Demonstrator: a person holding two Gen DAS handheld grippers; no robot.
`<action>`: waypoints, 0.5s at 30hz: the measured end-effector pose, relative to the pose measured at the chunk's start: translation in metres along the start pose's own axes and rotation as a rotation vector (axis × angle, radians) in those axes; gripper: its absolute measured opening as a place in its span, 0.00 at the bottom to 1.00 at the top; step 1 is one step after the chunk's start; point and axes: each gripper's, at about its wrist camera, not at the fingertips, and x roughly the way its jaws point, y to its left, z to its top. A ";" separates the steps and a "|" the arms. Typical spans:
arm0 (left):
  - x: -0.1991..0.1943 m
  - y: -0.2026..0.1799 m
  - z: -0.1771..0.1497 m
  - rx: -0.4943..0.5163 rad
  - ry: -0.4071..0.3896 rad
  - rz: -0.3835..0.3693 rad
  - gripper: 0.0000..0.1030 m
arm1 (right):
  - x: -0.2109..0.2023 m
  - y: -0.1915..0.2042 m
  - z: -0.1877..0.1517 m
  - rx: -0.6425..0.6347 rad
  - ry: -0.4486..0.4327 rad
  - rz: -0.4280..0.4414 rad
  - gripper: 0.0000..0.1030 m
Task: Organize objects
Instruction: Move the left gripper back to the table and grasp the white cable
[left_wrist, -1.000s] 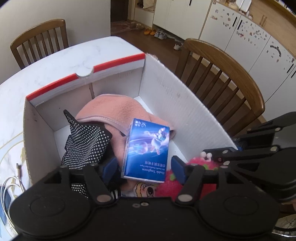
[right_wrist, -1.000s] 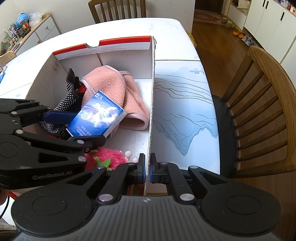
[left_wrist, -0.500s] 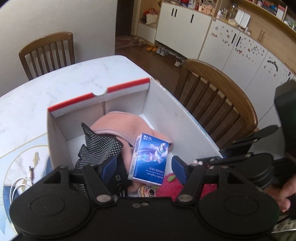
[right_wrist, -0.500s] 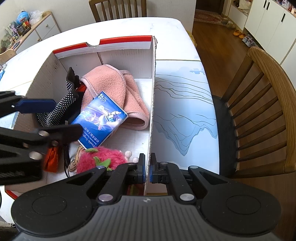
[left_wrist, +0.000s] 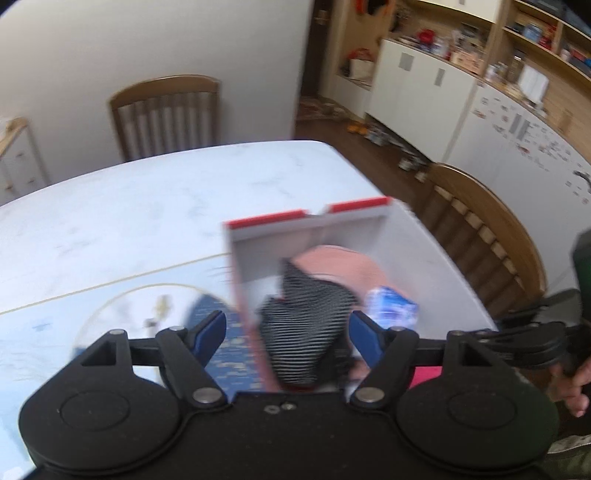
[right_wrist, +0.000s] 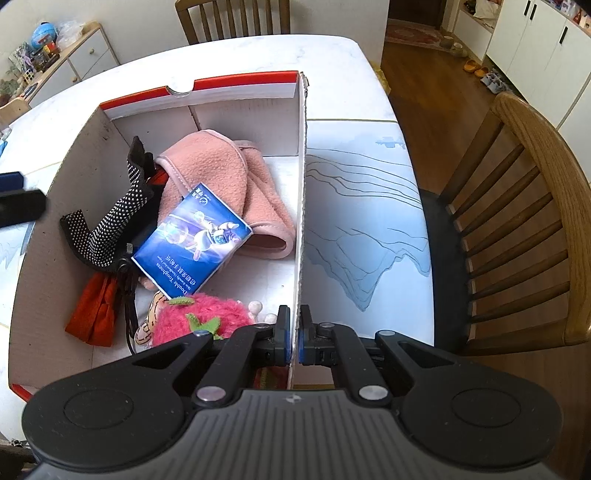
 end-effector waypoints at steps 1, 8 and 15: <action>-0.002 0.009 -0.001 -0.014 -0.002 0.018 0.72 | 0.000 0.000 0.000 -0.001 0.000 0.001 0.03; -0.008 0.065 -0.007 -0.085 0.004 0.145 0.77 | -0.001 0.000 0.001 0.000 0.004 -0.003 0.03; 0.005 0.093 -0.021 -0.129 0.035 0.184 0.95 | -0.001 0.000 0.000 0.002 0.005 -0.008 0.03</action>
